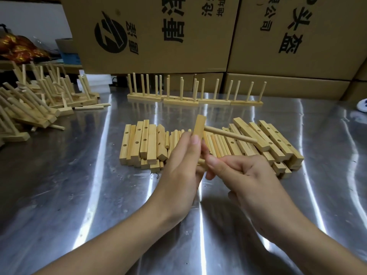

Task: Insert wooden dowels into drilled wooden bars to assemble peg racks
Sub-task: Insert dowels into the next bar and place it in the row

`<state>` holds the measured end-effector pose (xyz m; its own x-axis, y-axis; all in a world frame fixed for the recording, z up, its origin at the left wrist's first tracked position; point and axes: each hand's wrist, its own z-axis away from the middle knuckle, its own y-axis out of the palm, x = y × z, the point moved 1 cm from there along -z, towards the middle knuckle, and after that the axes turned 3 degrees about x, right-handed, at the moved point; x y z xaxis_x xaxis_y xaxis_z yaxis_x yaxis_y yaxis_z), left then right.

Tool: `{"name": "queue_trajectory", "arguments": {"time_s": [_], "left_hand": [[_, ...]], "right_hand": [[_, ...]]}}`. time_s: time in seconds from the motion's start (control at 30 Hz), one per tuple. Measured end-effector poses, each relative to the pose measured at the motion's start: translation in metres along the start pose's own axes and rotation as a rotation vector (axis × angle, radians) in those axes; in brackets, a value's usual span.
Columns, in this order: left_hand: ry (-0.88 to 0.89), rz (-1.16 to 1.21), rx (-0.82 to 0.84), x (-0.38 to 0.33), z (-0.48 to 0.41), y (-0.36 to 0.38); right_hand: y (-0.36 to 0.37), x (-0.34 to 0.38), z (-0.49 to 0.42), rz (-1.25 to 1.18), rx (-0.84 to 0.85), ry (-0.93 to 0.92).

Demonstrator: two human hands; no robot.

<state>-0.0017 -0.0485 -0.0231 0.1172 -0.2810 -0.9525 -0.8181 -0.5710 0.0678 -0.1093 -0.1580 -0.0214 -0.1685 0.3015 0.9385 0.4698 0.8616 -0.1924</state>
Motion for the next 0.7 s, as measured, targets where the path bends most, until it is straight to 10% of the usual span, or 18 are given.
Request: {"name": "queue_trajectory", "arguments": {"time_s": [0.27, 0.47, 0.7], "left_hand": [[0.004, -0.155, -0.216, 0.002, -0.012, -0.018], [-0.226, 0.340, -0.372, 0.006, -0.026, -0.039], [-0.294, 0.545, -0.285, 0.008, -0.029, -0.037]], "right_hand": [[-0.035, 0.002, -0.012, 0.137, -0.091, 0.017], [-0.051, -0.019, -0.016, 0.895, -0.111, 0.011], [-0.045, -0.034, -0.022, 1.143, -0.151, -0.014]]}}
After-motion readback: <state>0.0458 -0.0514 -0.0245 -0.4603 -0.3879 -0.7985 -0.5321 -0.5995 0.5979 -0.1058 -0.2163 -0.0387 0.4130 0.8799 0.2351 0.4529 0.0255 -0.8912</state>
